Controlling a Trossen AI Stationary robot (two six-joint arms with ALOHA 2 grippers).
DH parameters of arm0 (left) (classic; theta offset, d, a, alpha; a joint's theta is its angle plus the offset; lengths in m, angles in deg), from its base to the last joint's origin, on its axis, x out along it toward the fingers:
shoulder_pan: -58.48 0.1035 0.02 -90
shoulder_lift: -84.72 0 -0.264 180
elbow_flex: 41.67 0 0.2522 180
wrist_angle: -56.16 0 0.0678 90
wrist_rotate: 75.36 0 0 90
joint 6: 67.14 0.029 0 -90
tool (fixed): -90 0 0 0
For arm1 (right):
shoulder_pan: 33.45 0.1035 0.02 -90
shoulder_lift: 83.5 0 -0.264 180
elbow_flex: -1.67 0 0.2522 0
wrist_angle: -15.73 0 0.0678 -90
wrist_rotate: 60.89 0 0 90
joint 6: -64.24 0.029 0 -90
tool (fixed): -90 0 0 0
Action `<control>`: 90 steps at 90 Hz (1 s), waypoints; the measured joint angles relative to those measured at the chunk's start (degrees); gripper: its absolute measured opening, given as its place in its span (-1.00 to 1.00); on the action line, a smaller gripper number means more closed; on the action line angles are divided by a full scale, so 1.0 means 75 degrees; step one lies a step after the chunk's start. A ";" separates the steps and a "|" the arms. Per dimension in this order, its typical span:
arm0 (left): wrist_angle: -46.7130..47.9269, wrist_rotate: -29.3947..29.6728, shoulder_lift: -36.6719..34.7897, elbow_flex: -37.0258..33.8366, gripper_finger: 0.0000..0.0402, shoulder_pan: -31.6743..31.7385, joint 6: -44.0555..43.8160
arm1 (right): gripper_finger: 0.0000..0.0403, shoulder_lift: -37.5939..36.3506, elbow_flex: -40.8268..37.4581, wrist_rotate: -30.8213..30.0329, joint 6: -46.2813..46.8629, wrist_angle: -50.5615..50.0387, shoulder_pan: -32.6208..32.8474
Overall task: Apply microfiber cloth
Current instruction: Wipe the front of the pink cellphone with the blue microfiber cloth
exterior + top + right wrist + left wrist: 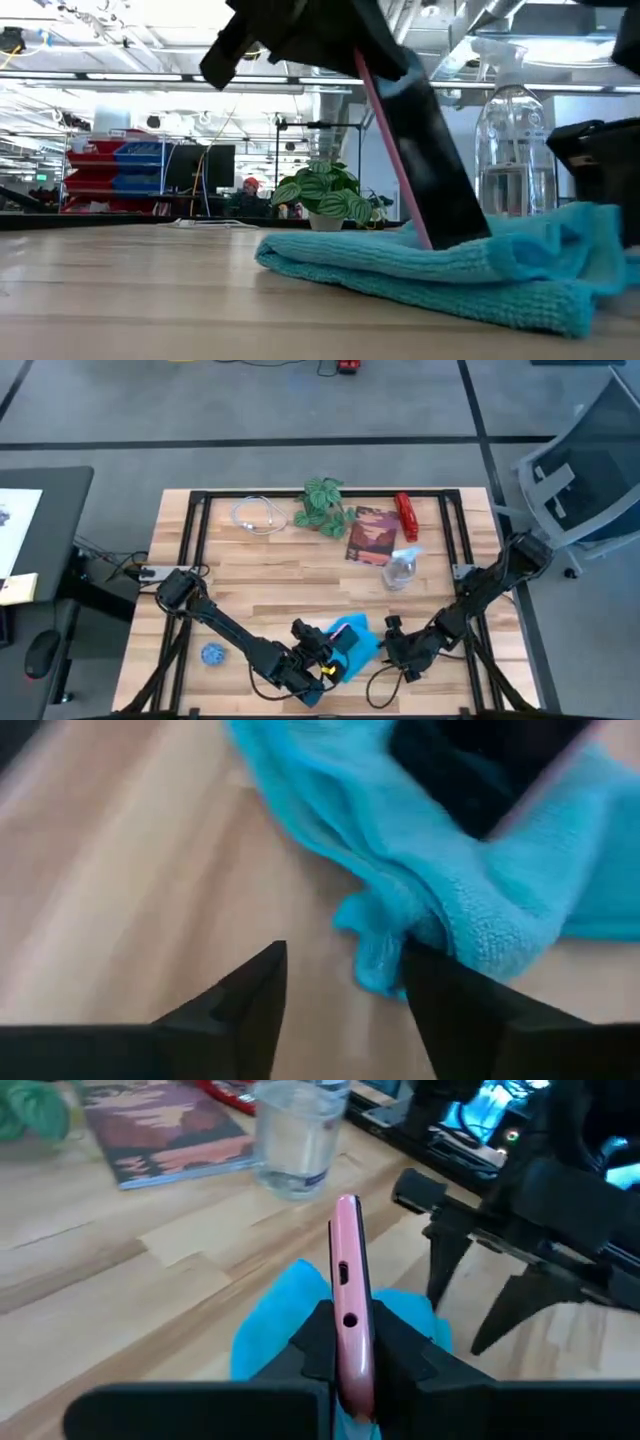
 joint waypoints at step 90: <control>-0.2901 -0.0160 -0.0029 -0.1712 -0.93 0.0321 0.0577 | -1.00 0.1464 0.0393 -0.0472 -0.1967 0.3058 -0.0798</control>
